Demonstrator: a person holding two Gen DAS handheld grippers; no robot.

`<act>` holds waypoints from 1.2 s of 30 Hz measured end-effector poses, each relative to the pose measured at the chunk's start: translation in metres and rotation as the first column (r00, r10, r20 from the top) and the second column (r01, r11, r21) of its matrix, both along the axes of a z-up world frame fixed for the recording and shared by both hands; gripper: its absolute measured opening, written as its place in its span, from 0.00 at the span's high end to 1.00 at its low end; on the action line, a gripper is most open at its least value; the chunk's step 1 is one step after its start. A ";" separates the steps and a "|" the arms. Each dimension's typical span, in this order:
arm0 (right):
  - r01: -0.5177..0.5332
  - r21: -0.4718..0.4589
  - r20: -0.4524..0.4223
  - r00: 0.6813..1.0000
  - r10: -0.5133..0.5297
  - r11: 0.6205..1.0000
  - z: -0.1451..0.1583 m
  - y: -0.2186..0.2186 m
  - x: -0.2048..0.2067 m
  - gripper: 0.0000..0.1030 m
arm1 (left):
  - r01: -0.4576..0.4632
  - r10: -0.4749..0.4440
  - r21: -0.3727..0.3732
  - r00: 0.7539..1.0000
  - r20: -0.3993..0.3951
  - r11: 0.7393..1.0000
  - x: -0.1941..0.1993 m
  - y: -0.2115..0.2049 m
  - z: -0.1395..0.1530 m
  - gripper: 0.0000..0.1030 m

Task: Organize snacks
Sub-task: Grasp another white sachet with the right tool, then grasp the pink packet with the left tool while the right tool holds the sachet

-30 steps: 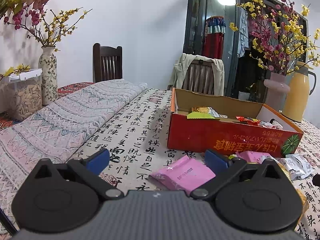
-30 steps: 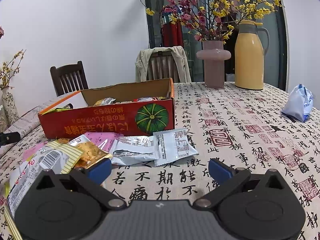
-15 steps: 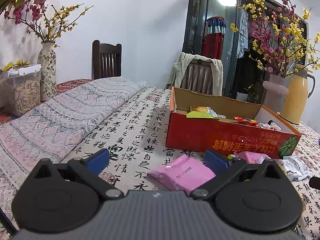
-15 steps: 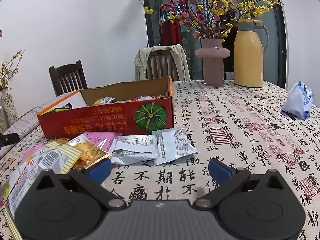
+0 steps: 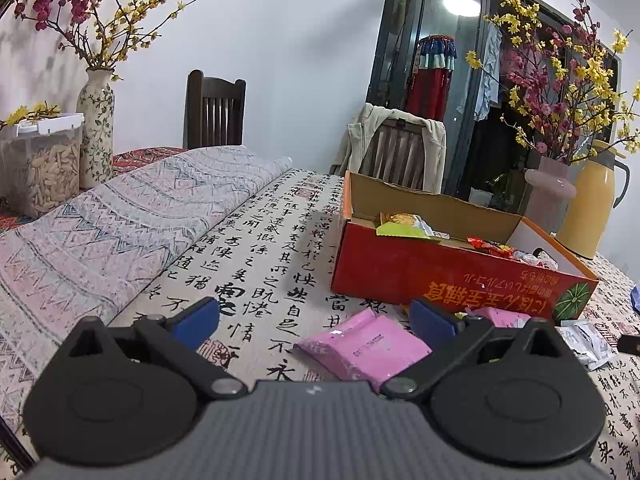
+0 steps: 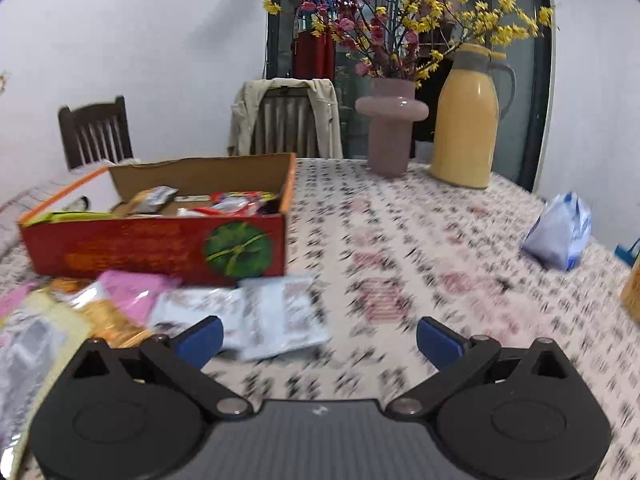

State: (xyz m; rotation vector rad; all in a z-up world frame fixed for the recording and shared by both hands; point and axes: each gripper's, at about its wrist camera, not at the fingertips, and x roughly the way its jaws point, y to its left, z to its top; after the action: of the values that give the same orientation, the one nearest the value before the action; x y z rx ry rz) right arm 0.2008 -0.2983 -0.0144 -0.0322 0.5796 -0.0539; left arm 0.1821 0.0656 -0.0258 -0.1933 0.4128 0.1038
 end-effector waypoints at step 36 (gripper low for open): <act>-0.124 0.093 0.069 0.991 0.118 0.988 0.006 0.006 -0.020 0.59 | -0.008 0.008 -0.010 1.000 -0.014 1.000 0.002 0.002 -0.002 0.00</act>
State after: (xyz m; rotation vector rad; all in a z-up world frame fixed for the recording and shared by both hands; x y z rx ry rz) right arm 0.1805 -0.2920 -0.0088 0.0284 0.5151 0.0907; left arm 0.1838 0.0672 -0.0278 -0.2040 0.4266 0.1112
